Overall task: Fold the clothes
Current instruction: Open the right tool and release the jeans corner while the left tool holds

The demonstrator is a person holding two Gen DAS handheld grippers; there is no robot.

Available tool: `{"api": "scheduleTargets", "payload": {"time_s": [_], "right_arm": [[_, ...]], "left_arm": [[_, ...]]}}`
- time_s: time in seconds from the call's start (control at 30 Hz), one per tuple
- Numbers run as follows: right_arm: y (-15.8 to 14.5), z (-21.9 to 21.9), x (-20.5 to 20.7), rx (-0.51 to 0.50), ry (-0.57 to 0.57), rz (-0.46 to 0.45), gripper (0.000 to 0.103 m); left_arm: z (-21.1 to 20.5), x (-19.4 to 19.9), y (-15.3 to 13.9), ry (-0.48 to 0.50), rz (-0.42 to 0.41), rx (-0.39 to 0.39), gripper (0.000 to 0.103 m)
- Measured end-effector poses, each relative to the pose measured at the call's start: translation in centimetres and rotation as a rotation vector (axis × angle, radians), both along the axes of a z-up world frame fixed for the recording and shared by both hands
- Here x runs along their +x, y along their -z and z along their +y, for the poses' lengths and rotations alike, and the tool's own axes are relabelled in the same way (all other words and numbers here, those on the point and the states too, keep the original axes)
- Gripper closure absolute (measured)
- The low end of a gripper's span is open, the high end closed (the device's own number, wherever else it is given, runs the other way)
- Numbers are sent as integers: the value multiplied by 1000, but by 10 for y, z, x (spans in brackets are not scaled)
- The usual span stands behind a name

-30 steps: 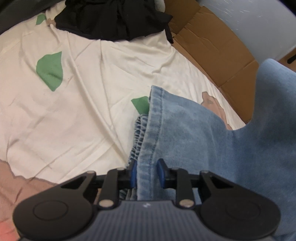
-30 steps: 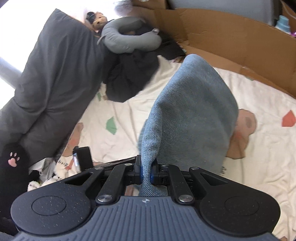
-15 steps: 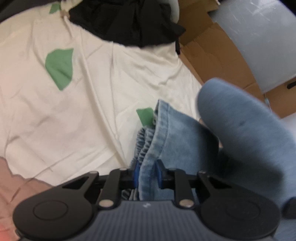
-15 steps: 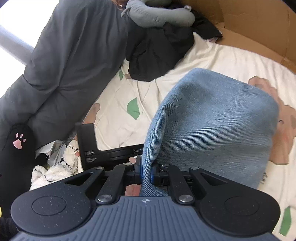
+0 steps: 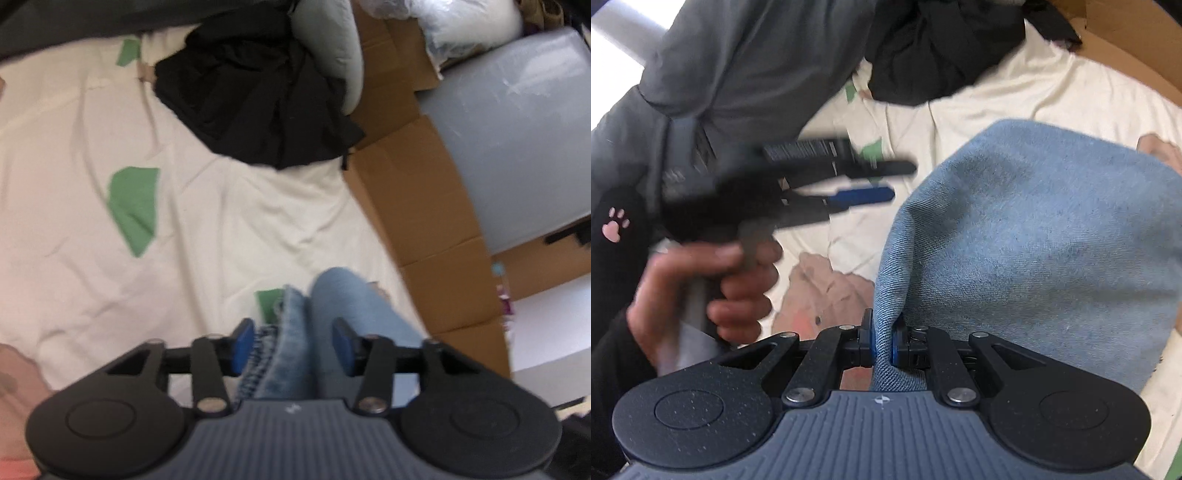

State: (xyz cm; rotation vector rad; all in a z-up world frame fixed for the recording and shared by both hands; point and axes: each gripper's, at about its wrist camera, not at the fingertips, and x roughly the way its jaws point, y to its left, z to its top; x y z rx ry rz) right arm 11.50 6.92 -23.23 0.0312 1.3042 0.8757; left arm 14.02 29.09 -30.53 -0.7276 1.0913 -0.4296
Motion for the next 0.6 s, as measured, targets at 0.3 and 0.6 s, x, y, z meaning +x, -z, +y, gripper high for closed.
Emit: {"api": "scheduleTargets", "payload": {"time_s": [0.3,0.6], "right_arm": [[17,0,-3,8,11,25,96],[14,-11,-9,68,51,89,77]], "left_arm": [[-25,12,8,132,29,-64,44],[-50,20,28,248,61,-19,78]]}}
